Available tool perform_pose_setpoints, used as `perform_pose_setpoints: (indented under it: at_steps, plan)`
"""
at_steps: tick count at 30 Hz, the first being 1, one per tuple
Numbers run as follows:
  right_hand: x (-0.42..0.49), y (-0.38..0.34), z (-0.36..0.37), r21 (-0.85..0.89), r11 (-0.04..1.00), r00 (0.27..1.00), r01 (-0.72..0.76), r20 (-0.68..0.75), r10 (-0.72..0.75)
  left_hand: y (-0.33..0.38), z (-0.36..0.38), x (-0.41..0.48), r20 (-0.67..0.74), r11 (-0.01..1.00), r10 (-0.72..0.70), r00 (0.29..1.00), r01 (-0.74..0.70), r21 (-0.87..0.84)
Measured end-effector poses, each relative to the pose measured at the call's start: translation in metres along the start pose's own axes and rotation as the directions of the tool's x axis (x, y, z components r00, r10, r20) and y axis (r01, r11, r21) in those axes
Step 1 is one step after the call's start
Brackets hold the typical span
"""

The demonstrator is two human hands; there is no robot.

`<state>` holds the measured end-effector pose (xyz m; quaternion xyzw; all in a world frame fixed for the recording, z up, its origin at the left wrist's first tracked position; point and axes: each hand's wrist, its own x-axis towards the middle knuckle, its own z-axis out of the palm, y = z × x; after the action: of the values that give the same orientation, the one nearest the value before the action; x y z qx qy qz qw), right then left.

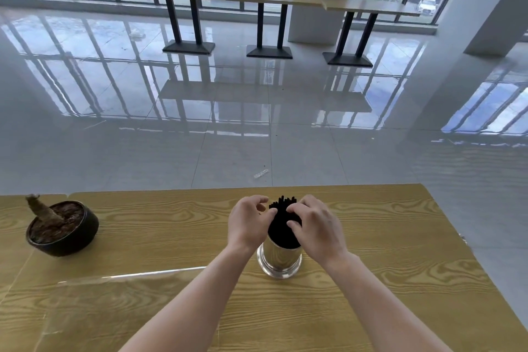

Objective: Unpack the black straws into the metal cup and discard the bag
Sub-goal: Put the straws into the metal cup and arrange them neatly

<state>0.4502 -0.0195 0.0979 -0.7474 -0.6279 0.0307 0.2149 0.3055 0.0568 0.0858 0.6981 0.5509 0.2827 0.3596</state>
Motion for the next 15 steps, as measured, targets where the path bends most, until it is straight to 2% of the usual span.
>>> perform_pose_setpoints:
  at_steps: [8, 15]
  plan:
    - [0.007, 0.007, -0.009, 0.127, 0.989, 0.989, -0.072, -0.121, 0.088, 0.006, 0.003, 0.012, 0.050, 0.999, -0.005, 0.999, 0.003, 0.041]
    - [0.020, 0.021, -0.013, 0.216, 0.960, 0.978, -0.179, -0.070, 0.198, 0.008, 0.003, 0.019, 0.108, 0.997, -0.016, 0.994, 0.007, 0.081]
